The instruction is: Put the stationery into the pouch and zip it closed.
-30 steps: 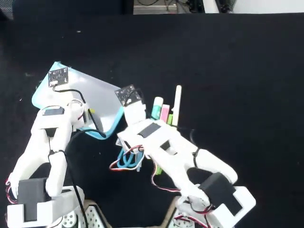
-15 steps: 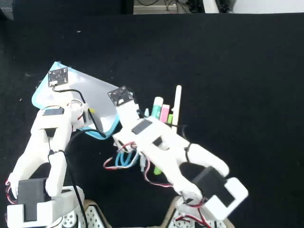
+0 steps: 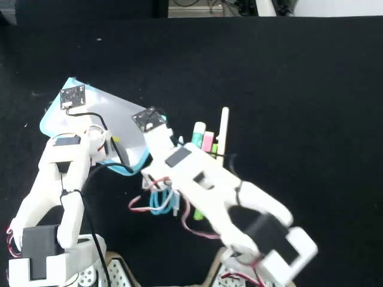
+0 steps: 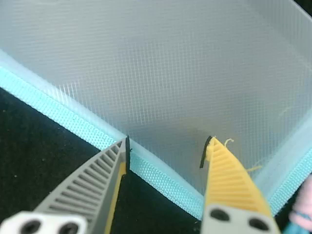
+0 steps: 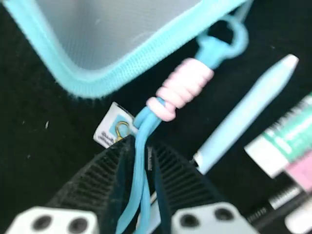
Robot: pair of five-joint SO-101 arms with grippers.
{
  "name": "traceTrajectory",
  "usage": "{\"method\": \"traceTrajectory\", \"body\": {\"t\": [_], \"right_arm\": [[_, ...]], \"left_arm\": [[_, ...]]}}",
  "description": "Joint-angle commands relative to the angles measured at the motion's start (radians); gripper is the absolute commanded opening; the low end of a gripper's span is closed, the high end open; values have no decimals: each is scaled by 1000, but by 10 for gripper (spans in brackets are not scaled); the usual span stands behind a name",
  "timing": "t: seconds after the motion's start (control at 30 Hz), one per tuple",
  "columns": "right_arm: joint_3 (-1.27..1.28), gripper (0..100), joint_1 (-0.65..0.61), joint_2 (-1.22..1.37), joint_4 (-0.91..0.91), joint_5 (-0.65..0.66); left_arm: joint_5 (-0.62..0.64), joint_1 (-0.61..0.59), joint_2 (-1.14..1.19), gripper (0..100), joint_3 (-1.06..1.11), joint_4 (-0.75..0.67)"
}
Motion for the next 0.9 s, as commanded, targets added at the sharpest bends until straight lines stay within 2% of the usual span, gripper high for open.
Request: {"method": "traceTrajectory", "body": {"t": [0.0, 0.07, 0.2, 0.27, 0.43, 0.57, 0.67, 0.87], "right_arm": [[51, 10, 55, -219, 11, 57], [84, 10, 117, -317, 14, 146], [128, 10, 313, -492, 11, 450], [130, 10, 408, -562, 8, 543], [90, 10, 591, -705, 11, 664], [15, 10, 690, -782, 5, 781], [-94, 10, 726, -823, 5, 807], [-283, 10, 727, -839, 6, 804]], "left_arm": [[-2, -13, -26, 253, -7, -11], [-2, -12, -23, 253, -10, -11], [-2, -7, -21, 253, -12, -11], [-2, -5, -25, 253, -12, -11], [-2, -2, -29, 255, -15, -11], [-2, -2, -29, 254, -25, -2], [-2, -2, -29, 253, -28, 8], [-2, -4, -29, 253, -93, 143]]}}
